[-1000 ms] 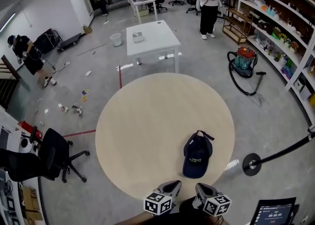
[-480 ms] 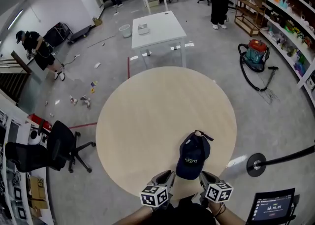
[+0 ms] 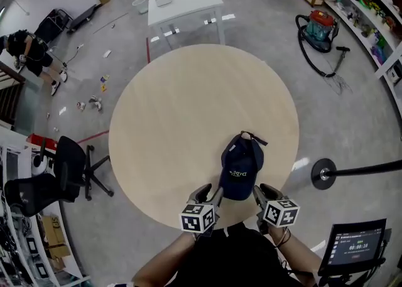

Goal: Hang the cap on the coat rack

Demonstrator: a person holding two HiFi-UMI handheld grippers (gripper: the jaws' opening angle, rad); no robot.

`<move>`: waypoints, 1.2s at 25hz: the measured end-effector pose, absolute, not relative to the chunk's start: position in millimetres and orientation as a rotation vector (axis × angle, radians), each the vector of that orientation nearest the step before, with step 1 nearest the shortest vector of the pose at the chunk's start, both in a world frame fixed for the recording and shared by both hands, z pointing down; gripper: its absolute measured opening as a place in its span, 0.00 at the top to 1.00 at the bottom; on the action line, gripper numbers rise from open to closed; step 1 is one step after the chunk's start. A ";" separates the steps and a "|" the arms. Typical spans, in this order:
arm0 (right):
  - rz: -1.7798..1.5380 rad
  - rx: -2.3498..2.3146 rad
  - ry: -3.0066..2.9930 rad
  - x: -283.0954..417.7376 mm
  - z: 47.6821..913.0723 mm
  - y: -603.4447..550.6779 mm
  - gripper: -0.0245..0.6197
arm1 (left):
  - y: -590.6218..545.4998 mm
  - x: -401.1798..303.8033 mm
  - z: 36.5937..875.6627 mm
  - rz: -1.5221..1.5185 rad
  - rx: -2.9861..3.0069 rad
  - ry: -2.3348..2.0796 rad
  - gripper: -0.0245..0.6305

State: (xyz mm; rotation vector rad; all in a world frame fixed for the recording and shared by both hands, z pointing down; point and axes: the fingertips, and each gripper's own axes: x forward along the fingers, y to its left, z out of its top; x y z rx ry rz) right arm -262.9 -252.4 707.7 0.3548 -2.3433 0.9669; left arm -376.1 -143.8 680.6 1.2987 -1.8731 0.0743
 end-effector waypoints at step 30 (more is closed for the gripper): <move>1.029 0.422 -2.169 -261.7 759.9 -206.5 0.70 | -146.6 -360.8 742.9 0.293 1.347 -1.660 0.67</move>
